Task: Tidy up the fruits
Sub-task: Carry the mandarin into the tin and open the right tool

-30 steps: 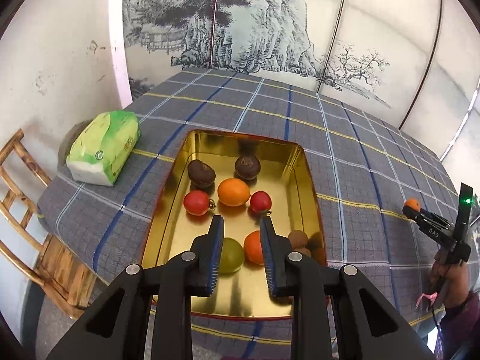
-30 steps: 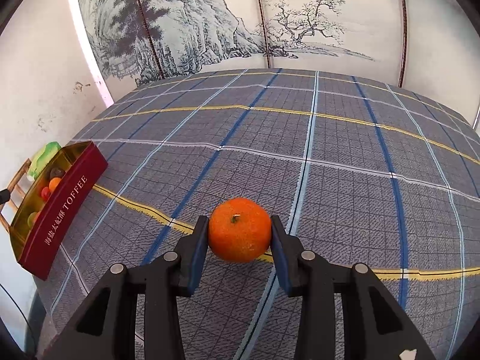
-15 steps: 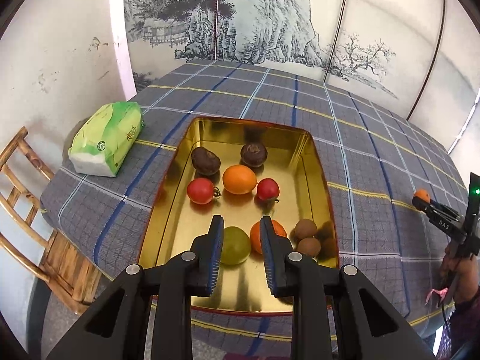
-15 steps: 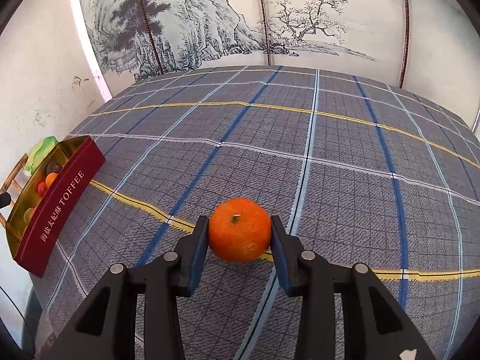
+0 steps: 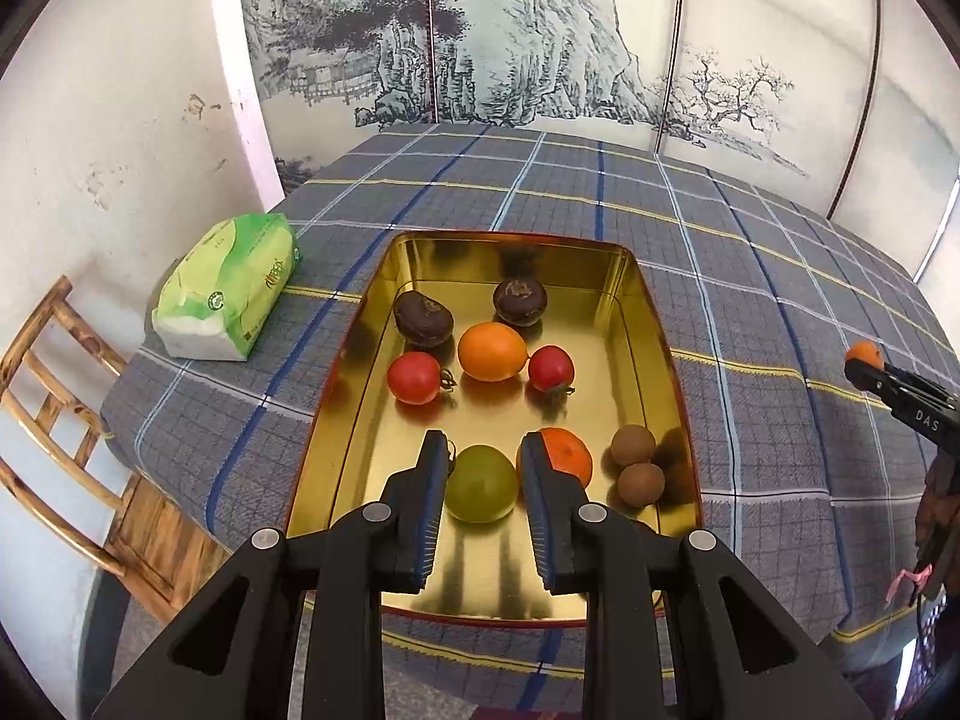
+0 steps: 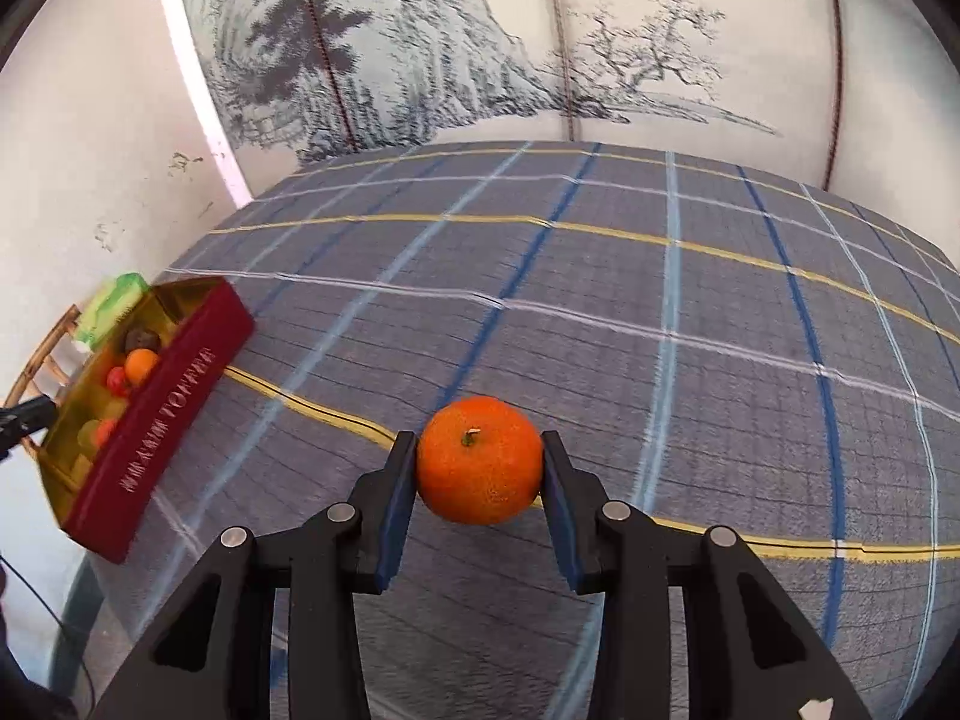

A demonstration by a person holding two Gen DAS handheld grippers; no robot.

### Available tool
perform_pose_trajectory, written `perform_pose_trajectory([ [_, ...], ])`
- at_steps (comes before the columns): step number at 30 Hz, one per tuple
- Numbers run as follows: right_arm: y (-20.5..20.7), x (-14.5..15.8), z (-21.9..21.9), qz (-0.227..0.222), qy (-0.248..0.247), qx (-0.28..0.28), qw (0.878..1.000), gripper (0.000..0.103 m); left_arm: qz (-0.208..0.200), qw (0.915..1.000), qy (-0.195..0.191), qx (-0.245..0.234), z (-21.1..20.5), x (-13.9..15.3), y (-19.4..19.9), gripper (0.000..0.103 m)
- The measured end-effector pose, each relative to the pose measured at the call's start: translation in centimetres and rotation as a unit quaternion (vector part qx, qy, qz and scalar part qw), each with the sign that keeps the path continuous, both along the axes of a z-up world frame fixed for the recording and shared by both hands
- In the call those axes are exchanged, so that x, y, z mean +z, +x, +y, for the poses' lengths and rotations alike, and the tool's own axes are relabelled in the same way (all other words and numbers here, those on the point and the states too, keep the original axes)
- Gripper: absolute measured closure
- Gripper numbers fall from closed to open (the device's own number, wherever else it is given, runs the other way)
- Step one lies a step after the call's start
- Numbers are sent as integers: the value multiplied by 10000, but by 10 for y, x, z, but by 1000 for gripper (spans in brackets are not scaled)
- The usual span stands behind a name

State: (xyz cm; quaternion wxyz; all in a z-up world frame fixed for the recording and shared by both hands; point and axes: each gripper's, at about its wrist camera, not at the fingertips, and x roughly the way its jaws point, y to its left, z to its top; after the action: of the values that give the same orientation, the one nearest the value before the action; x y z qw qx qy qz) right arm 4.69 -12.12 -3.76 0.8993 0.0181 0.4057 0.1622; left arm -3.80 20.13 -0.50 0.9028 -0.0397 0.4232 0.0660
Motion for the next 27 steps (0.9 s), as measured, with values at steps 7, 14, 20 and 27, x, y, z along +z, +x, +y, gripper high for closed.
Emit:
perform_pose_trajectory([
  [7, -8, 26, 49, -90, 263, 614, 9977, 66, 84, 10000, -11, 14, 2, -6, -3, 75],
  [14, -16, 49, 113, -81, 671, 1364, 9883, 66, 23, 9997, 150, 165, 9, -6, -10, 56],
  [20, -20, 53, 171, 118, 923, 1951, 9764, 66, -169, 9977, 554, 346, 12, -2, -20, 42],
  [27, -21, 45, 217, 244, 855, 2327, 9685, 66, -100, 9971, 498, 563, 26, -4, -24, 40],
])
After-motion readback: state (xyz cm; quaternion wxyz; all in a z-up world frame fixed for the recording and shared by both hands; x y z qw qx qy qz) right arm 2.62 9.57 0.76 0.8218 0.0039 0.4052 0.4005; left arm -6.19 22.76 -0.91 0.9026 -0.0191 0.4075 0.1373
